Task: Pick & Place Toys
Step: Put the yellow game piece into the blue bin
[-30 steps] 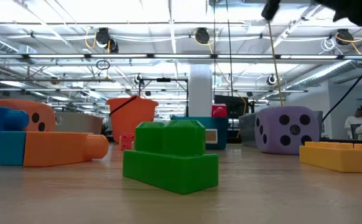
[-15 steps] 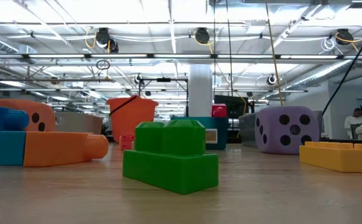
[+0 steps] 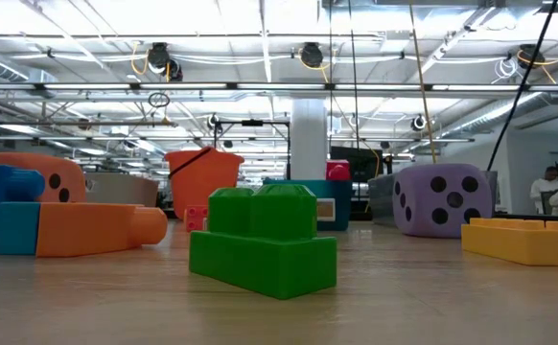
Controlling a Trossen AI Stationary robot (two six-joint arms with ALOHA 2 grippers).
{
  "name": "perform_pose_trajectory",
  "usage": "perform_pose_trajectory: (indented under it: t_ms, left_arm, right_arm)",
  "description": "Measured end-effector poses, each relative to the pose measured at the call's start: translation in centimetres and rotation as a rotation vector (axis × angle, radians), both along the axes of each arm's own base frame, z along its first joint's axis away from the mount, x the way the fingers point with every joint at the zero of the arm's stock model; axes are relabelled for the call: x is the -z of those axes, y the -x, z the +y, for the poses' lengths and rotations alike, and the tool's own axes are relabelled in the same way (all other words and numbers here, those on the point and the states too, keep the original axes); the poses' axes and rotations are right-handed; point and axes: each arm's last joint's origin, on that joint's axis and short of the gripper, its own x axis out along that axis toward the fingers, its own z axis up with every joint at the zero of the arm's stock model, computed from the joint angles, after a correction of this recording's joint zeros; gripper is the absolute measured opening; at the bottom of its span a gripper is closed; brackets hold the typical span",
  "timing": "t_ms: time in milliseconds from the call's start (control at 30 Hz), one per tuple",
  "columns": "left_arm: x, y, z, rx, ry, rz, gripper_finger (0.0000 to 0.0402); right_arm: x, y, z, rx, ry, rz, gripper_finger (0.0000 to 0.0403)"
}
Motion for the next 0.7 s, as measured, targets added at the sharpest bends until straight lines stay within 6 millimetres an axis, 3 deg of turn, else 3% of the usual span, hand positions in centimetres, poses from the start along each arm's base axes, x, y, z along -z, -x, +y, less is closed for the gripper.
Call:
perform_pose_trajectory:
  t_ms: [233, 533, 700]
  left_arm:
    - [0.4, -1.6, -4.4, -0.035, 0.114, -0.149, 0.0152]
    - [4.1, -4.7, -9.8, -0.061, 0.239, -0.229, 0.0165]
    - [5.7, -6.0, -11.1, -0.07, 0.29, -0.275, 0.0167]
  right_arm:
    - [3.1, 3.5, 4.7, -0.181, 0.184, 0.215, 0.0208]
    - [7.4, 6.8, 9.2, -0.258, 0.472, 0.264, 0.0208]
    - [11.2, 7.5, 10.4, -0.296, 0.556, 0.3, 0.0208]
